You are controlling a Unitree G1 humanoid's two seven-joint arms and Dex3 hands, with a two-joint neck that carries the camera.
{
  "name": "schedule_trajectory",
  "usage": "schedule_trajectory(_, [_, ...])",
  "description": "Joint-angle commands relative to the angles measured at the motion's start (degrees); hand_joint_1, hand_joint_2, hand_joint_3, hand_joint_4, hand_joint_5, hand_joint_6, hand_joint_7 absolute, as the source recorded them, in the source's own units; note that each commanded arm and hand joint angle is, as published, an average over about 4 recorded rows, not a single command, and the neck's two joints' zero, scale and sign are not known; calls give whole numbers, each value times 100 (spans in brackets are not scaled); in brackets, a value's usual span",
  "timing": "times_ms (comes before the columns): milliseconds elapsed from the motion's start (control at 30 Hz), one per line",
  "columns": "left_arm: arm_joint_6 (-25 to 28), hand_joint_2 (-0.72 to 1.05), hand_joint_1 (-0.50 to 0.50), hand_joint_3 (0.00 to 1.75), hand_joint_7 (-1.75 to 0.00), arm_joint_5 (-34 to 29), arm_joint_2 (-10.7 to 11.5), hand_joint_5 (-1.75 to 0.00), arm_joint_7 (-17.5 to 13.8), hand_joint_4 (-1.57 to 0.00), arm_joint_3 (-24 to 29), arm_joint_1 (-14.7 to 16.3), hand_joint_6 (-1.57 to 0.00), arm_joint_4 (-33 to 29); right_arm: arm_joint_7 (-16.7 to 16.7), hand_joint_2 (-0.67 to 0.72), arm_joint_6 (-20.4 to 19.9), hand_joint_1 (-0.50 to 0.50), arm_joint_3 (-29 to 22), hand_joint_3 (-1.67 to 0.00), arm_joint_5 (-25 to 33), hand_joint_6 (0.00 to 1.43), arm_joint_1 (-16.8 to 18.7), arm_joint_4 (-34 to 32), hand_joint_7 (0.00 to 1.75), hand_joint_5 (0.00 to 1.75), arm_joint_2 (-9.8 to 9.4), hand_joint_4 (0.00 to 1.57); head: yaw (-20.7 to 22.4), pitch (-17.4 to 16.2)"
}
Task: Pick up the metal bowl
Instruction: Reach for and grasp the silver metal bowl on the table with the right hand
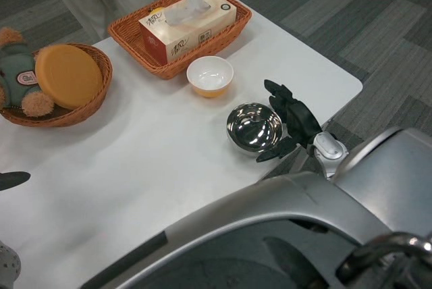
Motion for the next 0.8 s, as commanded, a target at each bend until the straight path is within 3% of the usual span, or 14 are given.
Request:
schedule_trajectory(33, [18, -70, -50, 9, 0, -19, 92, 0, -4, 0, -14, -107, 0, 35, -6, 3, -49, -42, -90, -32, 16, 0, 109, -100, 21, 0, 56, 0, -4, -5])
schedule_trajectory(233, [18, -72, -50, 9, 0, -23, 92, 0, -4, 0, -43, -124, 0, 48, 2, -2, -51, -42, -101, -32, 22, 0, 184, -335, 21, 0, 65, 0, 18, 11])
schedule_trajectory(400, [18, -64, -50, 9, 0, -17, 92, 0, -4, 0, -45, -111, 0, 19, -15, -3, -158, -42, -93, -32, 3, 0, 265, -467, 21, 0, 45, 0, 18, 21])
schedule_trajectory(800, [18, -68, -50, 9, 0, -12, 87, 0, -4, 0, -67, 18, 0, -49, -255, -3, -512, -42, 118, -32, 7, 0, 261, 49, 21, 0, -27, 0, 57, 16])
